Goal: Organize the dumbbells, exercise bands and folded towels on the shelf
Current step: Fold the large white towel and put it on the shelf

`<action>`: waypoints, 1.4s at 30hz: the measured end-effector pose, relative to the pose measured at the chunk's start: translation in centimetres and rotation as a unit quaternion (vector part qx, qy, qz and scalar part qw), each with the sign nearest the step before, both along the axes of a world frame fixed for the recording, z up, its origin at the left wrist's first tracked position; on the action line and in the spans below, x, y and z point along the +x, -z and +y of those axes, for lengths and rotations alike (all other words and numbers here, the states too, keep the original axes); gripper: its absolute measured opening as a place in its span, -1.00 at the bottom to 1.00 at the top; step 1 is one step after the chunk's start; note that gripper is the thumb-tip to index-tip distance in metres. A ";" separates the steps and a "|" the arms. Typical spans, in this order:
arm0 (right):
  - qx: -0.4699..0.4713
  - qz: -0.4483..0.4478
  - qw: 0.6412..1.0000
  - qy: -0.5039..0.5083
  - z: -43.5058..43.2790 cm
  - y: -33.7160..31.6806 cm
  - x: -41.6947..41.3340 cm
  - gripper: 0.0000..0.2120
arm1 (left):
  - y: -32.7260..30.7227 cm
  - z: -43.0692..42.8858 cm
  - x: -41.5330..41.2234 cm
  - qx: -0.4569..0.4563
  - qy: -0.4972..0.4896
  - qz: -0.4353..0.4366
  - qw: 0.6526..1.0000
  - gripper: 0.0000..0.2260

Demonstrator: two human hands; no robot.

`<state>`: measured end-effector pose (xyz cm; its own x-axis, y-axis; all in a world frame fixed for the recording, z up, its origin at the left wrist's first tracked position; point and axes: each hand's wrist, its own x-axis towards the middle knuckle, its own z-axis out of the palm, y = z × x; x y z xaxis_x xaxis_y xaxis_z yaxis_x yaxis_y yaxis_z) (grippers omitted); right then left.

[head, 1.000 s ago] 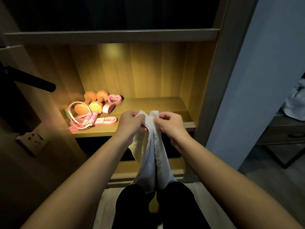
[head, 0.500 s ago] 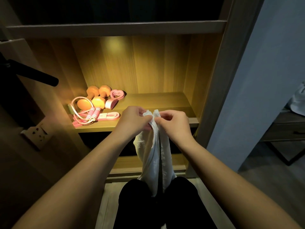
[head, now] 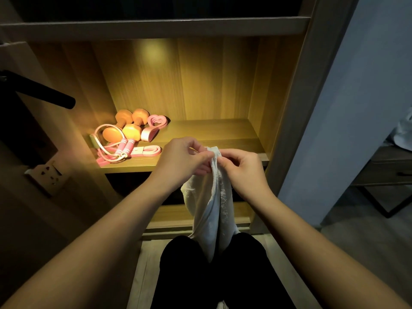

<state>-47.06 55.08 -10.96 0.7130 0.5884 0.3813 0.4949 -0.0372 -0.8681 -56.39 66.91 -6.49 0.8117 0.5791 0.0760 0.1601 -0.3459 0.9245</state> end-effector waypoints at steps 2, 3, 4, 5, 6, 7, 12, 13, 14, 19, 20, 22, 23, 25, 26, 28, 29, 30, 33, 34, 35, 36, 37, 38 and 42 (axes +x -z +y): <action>0.015 0.018 1.000 -0.017 -0.3 0.0 -0.3 -0.80 | 0.4 -0.2 -0.2 0.017 -0.006 -0.018 1.000 -0.90; 0.022 0.036 0.998 -0.040 -0.6 -0.1 -0.5 -0.80 | 0.6 -0.2 -0.3 0.019 -0.005 -0.024 1.000 -0.91; 0.026 0.055 0.996 -0.070 -0.8 -0.1 -0.6 -0.80 | 0.7 -0.1 -0.3 0.018 -0.003 -0.027 0.999 -0.91; 0.024 0.065 0.993 -0.093 -1.0 -0.1 -0.7 -0.80 | 0.7 0.1 -0.4 0.015 0.003 -0.027 1.000 -0.92; 0.014 0.065 0.993 -0.101 -1.0 0.0 -0.9 -0.78 | 0.6 0.4 -0.4 0.014 0.015 -0.024 0.999 -0.91; 0.001 0.056 0.994 -0.094 -1.0 0.2 -1.0 -0.76 | 0.5 0.7 -0.3 0.021 0.034 -0.019 0.999 -0.90; -0.015 0.046 0.997 -0.052 -0.6 -0.1 -0.3 -0.79 | -0.2 2.7 1.1 0.111 0.116 0.016 0.987 -0.83; -0.013 0.041 0.998 -0.053 -0.6 -0.3 0.0 -0.79 | 0.0 3.5 1.3 0.125 0.117 0.013 0.985 -0.81; -0.011 0.034 0.998 -0.059 -0.7 -0.7 0.4 -0.79 | 0.2 4.3 1.4 0.135 0.130 0.015 0.982 -0.77; -0.011 0.003 0.990 -0.140 -0.7 -4.4 2.6 -0.78 | -0.1 6.1 2.3 0.170 0.261 0.095 0.946 -0.40; 0.004 0.011 0.990 -0.142 -0.6 -5.5 3.2 -0.78 | -0.9 6.1 2.8 0.175 0.268 0.100 0.942 -0.43; 0.028 0.026 0.989 -0.143 -0.5 -7.8 4.5 -0.78 | -3.3 6.2 3.8 0.216 0.269 0.075 0.936 -0.46; 0.031 0.017 0.988 -0.150 -0.4 -9.1 5.2 -0.80 | -4.8 6.2 4.2 0.233 0.268 0.053 0.933 -0.40; 0.022 -0.022 0.984 -0.178 -0.2 -11.5 6.0 -0.84 | -8.0 6.3 5.0 0.232 0.272 0.034 0.933 -0.34; 0.019 -0.043 0.982 -0.185 0.0 -12.8 6.3 -0.84 | -9.5 6.1 5.3 0.216 0.281 0.039 0.934 -0.41; 0.017 -0.092 0.981 -0.169 0.4 -15.3 6.7 -0.84 | -11.5 6.0 5.8 0.198 0.286 0.046 0.936 -0.58; 0.018 -0.113 0.982 -0.152 0.7 -16.5 7.0 -0.84 | -12.2 6.1 5.9 0.198 0.277 0.039 0.940 -0.57; 0.018 -0.130 0.982 -0.133 0.9 -17.6 7.2 -0.84 | -12.7 6.4 5.8 0.200 0.262 0.038 0.943 -0.53; 0.018 -0.182 0.981 -0.059 1.4 -20.6 7.9 -0.89 | -13.6 7.8 4.8 0.241 0.223 0.111 0.938 -0.52; 0.019 -0.199 0.979 -0.030 1.6 -21.4 8.1 -0.91 | -13.7 8.5 4.3 0.255 0.196 0.141 0.936 -0.53; 0.023 -0.210 0.977 -0.005 1.8 -22.1 8.2 -0.91 | -13.9 9.2 3.8 0.266 0.164 0.163 0.936 -0.54; 0.025 -0.217 0.976 0.016 2.1 -22.8 8.4 -0.91 | -14.3 9.7 3.2 0.274 0.133 0.167 0.938 -0.55; 0.023 -0.221 0.975 0.032 2.2 -23.4 8.7 -0.91 | -14.7 10.1 2.7 0.281 0.108 0.154 0.941 -0.58; 0.021 -0.226 0.973 0.048 2.3 -24.4 8.8 -0.92 | -15.7 10.5 2.3 0.291 0.082 0.128 0.944 -0.61; 0.060 -0.230 0.963 0.127 1.8 -28.6 9.8 -0.89 | -21.3 11.1 1.1 0.376 -0.033 0.025 0.926 -0.88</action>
